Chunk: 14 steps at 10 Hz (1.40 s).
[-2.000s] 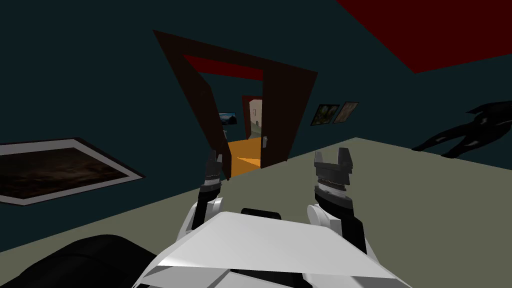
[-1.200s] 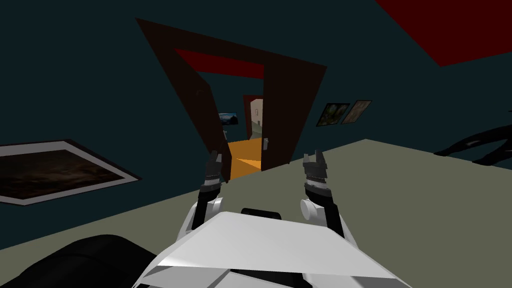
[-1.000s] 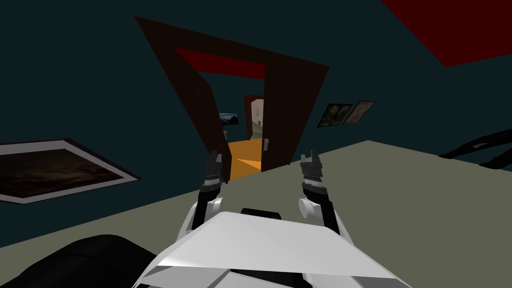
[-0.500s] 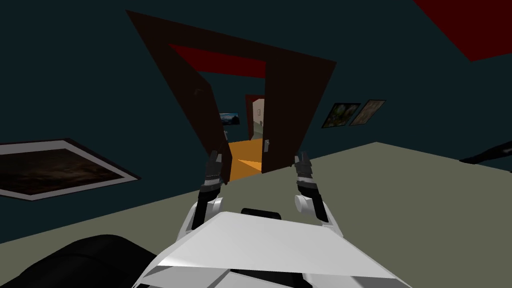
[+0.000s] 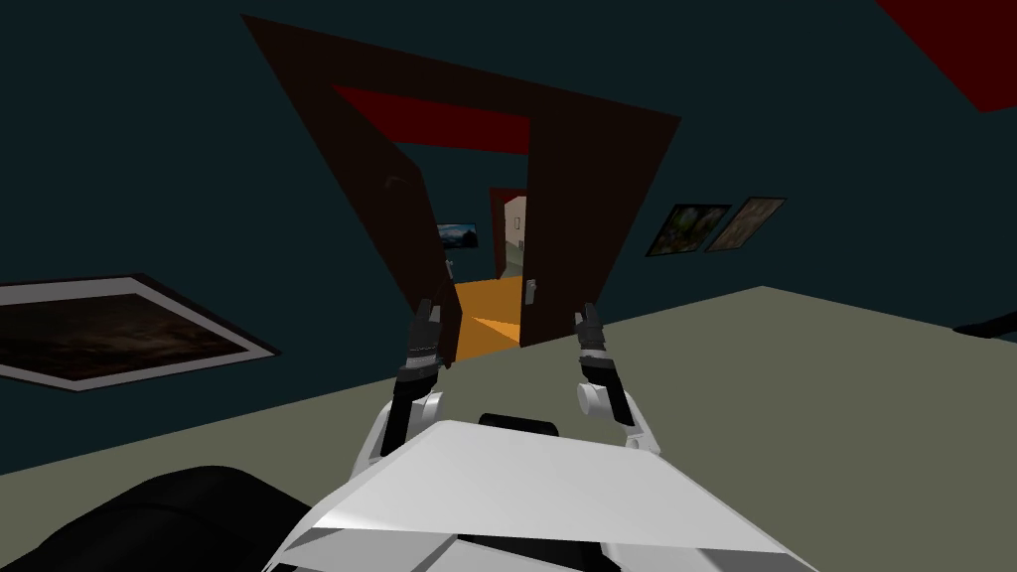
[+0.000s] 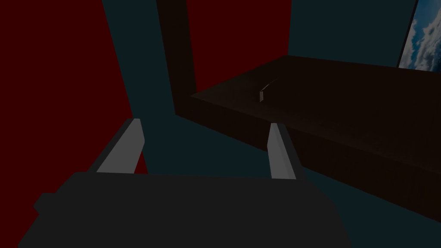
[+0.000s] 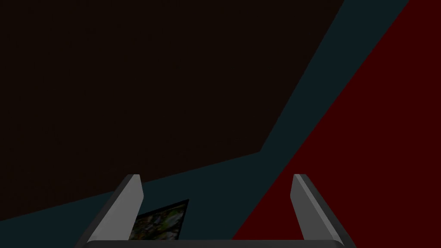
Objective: Push the door open
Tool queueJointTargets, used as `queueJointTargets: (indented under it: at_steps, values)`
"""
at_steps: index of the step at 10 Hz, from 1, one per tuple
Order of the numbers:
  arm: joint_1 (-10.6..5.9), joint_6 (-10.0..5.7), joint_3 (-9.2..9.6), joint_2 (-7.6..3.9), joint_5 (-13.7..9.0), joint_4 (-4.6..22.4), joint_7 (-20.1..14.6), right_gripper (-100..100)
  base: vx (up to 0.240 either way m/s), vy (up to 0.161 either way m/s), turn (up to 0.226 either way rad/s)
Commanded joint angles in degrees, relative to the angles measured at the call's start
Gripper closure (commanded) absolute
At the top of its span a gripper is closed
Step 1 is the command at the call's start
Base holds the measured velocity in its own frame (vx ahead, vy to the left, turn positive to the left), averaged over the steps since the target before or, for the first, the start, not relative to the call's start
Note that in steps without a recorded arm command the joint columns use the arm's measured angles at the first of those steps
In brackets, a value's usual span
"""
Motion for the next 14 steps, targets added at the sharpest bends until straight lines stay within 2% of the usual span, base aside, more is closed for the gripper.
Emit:
queueJointTargets:
  at_steps: [1,3,4,8,9,10,14]
  values:
    - [-1.20,0.21,-0.13,-0.13,0.0,2.0,-0.2,-100,0.065,-0.038,0.019]
    - [-3.40,0.78,0.16,-0.17,0.2,5.4,-0.5,-100,0.065,-0.040,0.049]
    - [-3.40,0.78,0.16,-0.17,0.2,6.0,-0.5,-100,0.050,-0.045,0.027]
    - [-7.80,1.91,0.73,-0.07,0.5,14.0,-1.2,-100,0.082,-0.049,0.060]
    - [-8.89,2.19,0.87,0.00,0.6,15.8,-1.4,-100,0.111,-0.058,0.055]
    - [-8.89,2.19,0.87,0.00,0.6,16.0,-1.4,-100,0.060,-0.040,0.033]
    - [-13.10,3.27,1.42,0.46,1.0,23.4,-2.0,-100,0.067,-0.046,0.058]
